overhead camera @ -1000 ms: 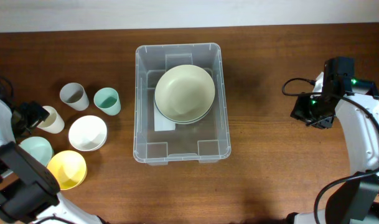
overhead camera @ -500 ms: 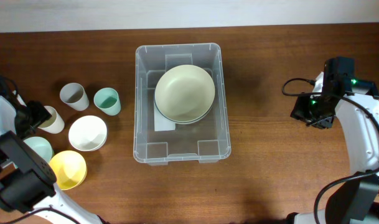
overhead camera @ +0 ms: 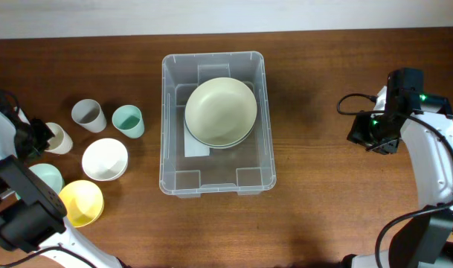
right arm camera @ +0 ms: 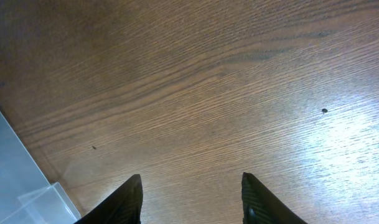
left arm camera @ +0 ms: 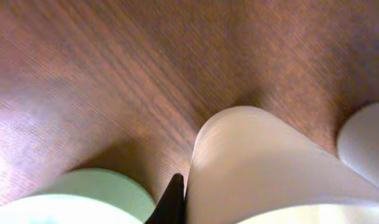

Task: Pack container
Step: 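Carry the cream cup into the bin's front-right corner and release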

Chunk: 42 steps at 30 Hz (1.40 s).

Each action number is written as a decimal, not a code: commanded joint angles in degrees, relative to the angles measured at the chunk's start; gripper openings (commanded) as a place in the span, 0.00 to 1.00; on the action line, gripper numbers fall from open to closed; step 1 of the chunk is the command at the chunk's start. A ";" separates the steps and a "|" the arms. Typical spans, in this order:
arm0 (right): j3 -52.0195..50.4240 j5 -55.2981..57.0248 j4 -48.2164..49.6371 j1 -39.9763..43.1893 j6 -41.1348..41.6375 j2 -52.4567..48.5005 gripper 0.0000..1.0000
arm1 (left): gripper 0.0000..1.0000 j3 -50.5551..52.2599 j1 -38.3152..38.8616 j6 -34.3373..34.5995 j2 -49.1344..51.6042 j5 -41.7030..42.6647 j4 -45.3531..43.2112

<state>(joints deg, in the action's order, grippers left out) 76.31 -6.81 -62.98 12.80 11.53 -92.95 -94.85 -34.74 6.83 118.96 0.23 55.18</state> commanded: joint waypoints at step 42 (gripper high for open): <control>-0.17 -0.13 0.00 -0.35 -0.79 0.37 0.47 | 0.03 -18.53 70.34 -0.11 7.17 8.37 25.05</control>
<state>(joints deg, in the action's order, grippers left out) 76.29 -6.81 -62.92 12.80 11.38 -92.95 -113.51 35.24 6.85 125.45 7.55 80.36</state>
